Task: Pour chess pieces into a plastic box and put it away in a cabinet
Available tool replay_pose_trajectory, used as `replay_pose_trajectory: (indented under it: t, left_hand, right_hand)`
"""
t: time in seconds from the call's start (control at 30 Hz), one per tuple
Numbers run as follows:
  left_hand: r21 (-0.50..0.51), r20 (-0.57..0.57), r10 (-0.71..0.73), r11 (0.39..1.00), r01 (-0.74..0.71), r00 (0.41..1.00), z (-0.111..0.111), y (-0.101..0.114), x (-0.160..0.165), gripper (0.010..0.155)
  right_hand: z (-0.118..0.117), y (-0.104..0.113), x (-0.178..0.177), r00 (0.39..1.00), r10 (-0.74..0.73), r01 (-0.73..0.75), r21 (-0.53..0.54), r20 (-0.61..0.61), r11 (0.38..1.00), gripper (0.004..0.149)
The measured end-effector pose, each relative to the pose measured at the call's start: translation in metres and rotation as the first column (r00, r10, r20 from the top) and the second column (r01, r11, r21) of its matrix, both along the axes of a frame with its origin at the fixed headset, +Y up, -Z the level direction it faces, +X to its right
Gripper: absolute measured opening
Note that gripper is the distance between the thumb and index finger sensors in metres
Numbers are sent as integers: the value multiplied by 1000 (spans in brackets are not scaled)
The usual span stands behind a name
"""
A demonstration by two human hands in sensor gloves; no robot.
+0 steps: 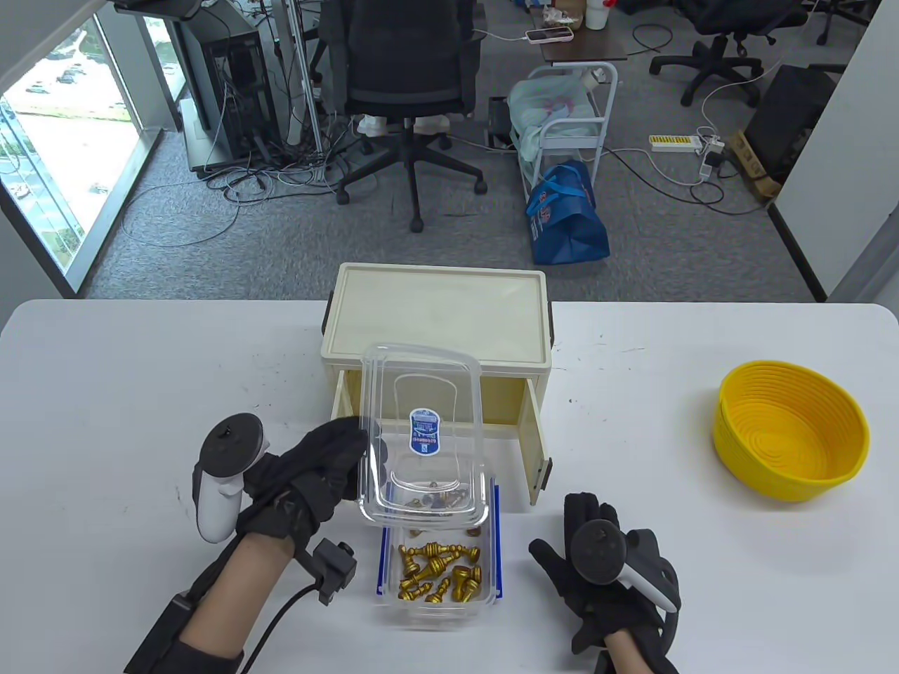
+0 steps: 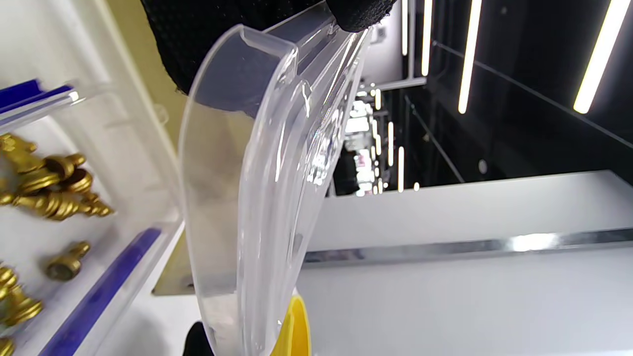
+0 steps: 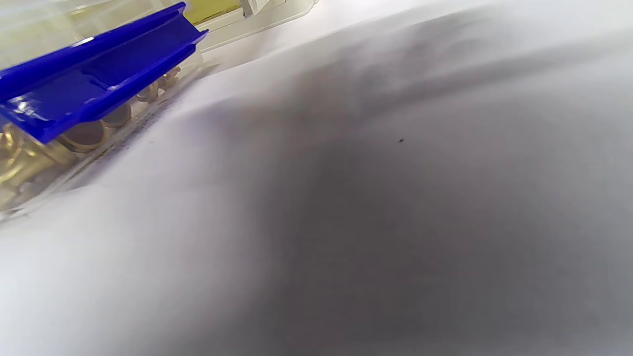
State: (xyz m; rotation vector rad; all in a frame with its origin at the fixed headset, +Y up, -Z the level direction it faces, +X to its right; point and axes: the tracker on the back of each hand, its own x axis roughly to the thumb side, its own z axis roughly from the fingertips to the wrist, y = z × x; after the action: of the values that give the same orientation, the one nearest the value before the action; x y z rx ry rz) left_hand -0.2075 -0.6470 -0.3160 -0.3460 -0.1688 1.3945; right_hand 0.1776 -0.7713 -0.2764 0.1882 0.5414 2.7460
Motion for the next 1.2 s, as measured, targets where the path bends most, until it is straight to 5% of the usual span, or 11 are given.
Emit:
replay_pose_trajectory:
  t: [0.27,0.6,1.07,1.2]
  left_hand:
    - [-133,39,28,991,-23,999,9,-65,6,49]
    - [-197,49,58,979,-47,997,14,-100,12,50]
    - [-186,70,-57,980,69,996,16,-104,14,55]
    - [-145,89,-247,955,258,965,13,-93,15,61]
  right_hand:
    - [0,1,0,1000,6,-6,-10,2,1000,84]
    - [0,1,-1,1000,18,-18,-18,0,1000,84]
    - [1,2,-1,1000,15,-15,-8,-1,1000,84]
    - [1,2,-2,1000,18,-18,-10,-4,1000,84]
